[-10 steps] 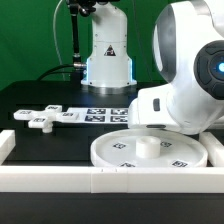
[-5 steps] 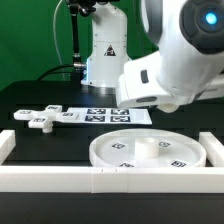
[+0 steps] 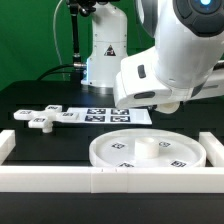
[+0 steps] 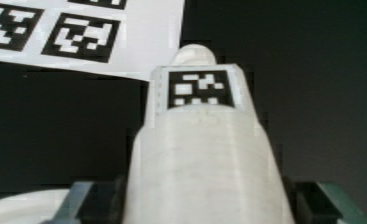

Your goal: Assemble round table

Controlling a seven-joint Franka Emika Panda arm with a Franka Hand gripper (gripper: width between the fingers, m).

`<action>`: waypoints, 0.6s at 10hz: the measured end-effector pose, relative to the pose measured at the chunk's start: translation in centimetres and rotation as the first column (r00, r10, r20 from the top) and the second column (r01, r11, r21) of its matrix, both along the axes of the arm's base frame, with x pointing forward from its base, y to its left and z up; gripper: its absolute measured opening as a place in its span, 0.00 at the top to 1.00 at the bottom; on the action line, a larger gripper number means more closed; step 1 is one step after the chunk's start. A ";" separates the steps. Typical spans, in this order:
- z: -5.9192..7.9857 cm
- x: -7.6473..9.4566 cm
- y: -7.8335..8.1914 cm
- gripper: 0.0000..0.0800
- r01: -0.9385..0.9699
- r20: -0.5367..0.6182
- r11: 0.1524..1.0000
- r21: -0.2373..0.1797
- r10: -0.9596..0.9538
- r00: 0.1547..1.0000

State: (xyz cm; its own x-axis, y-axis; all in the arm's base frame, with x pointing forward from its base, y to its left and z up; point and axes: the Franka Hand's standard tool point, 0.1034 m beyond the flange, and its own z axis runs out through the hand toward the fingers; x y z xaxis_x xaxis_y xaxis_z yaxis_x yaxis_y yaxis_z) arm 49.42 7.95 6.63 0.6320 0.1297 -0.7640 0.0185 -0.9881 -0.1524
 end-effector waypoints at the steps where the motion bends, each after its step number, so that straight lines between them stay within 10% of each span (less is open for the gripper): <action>1: 0.9 2.0 -0.5 0.49 -0.002 0.114 1.000 0.019 0.000 0.993; 3: 4.1 3.3 -0.8 0.49 0.010 0.236 1.000 0.013 -0.013 0.972; 6: 4.0 4.1 -0.9 0.49 0.032 0.469 0.999 0.006 -0.031 0.882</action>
Offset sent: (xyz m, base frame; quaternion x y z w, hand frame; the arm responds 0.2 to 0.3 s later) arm 0.0010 0.0086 0.0355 -0.0145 0.2081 0.0219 0.9778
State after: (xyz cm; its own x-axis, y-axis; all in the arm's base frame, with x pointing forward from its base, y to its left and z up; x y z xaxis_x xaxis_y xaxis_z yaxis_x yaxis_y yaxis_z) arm 53.48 7.06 10.59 0.9205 0.1024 -0.3772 0.0562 -0.9897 -0.1316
